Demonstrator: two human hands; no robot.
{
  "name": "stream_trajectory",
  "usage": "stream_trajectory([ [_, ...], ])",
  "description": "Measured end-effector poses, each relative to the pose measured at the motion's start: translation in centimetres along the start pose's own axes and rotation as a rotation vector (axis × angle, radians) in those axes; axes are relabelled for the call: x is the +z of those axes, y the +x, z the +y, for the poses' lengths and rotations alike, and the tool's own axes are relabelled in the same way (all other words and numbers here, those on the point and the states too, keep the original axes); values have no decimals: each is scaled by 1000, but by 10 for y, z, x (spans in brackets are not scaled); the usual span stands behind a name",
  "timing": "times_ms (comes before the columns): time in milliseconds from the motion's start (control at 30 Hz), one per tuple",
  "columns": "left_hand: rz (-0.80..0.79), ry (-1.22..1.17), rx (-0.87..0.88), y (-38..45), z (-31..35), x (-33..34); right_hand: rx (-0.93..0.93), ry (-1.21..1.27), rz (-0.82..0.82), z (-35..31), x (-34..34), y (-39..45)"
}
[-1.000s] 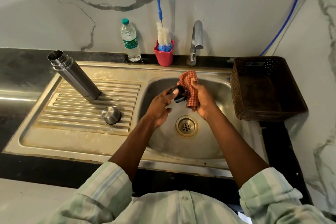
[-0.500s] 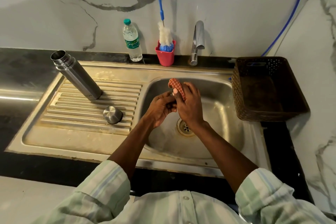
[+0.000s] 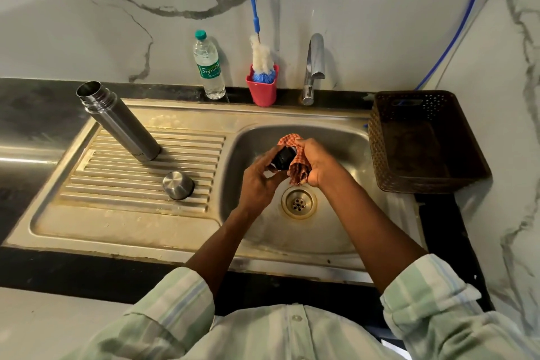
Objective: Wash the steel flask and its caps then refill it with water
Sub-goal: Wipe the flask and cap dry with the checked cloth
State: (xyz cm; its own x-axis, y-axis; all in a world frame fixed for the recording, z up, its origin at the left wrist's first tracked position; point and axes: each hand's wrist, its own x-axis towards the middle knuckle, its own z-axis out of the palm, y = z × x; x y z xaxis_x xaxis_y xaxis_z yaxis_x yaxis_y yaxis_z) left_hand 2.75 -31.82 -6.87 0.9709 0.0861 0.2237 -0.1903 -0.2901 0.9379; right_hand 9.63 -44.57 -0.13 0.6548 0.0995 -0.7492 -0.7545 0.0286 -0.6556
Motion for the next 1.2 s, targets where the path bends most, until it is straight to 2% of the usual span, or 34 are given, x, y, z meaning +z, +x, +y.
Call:
stream_trajectory([
  [67, 20, 60, 26, 1, -4, 0, -15, 19, -3, 5, -2, 3],
  [133, 88, -70, -116, 3, -3, -2, -89, 25, 4, 16, 1, 2],
  [200, 118, -236, -248, 8, 1, -9, -235, -42, 88, 30, 5, -3],
  [233, 111, -246, -266, 12, 2, -13, -322, -105, 131, 36, 6, -7],
  [333, 101, -291, -331, 19, 4, -26, -495, -215, 107, 42, 3, -16],
  [433, 149, -601, -562, 26, 9, -31, -541, -73, 109, 36, 0, -15],
  [533, 68, -811, -705, 23, 15, -22, -551, -141, 135, 33, 9, -5],
  [667, 144, -960, -711, 18, 13, -15, -719, -292, 151, 46, 28, -3],
  [800, 203, -907, -715, 12, 11, -18, -921, -427, 184, 63, 31, -3],
  [900, 192, -749, -665, 8, 9, -22, -1012, -715, 179, 61, 36, -1],
  [933, 156, -696, -626, 6, 9, -24, -1001, -758, 202, 59, 39, 0],
  [1000, 90, -582, -539, 0, 10, -30, -870, -652, 232, 47, 45, -7],
  [1100, 88, -428, -410, -9, 8, -45, -502, -376, 107, 31, 54, -14],
  [1200, 99, -359, -321, -18, 1, -65, -177, 0, -46, 24, 69, -23],
])
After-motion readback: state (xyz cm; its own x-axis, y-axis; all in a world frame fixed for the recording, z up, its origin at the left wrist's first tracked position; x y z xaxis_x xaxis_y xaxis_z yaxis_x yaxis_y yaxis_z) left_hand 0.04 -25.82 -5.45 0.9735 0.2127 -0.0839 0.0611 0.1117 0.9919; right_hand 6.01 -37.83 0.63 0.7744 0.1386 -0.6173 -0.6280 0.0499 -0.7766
